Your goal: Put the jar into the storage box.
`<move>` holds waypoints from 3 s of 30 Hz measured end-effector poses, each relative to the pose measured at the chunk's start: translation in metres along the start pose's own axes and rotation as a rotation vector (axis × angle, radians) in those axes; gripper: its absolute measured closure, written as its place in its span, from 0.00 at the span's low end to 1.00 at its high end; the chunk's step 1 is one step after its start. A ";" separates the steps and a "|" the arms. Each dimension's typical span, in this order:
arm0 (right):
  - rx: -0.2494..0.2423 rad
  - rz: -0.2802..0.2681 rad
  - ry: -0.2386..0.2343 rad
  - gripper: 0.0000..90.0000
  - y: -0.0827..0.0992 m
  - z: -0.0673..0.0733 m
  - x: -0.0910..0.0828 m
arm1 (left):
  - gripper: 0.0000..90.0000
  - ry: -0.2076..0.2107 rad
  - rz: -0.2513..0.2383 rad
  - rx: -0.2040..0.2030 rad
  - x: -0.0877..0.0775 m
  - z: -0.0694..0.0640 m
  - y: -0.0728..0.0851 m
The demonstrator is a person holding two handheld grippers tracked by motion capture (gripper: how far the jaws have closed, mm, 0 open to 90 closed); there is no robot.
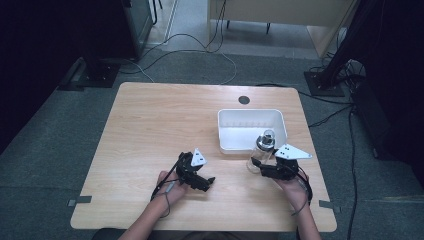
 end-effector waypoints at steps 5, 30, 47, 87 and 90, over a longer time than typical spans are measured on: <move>0.003 -0.004 0.006 0.35 -0.001 -0.004 -0.006 | 0.00 0.001 0.000 0.001 0.000 0.000 0.000; -0.058 -0.115 0.028 0.35 -0.047 -0.012 -0.032 | 0.00 -0.005 -0.007 -0.011 0.002 -0.001 -0.002; 0.043 -0.171 0.219 0.35 -0.044 -0.056 0.010 | 0.00 -0.031 -0.012 -0.036 -0.002 0.000 0.002; 0.206 -0.061 0.234 0.30 -0.003 -0.062 0.065 | 0.00 -0.039 -0.014 -0.047 -0.005 0.000 0.006; 0.186 -0.049 0.229 0.27 -0.002 -0.061 0.065 | 0.00 -0.039 -0.014 -0.047 -0.005 0.000 0.006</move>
Point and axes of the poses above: each handheld gripper's, and its own axes: x roughly forward along the jaws, y roughly out of its underside, z roughly to its left, the point moved 10 cm from there along x, roughly forward along the jaws, and after that the axes turned 14 degrees about -x, right-handed, at the moved point
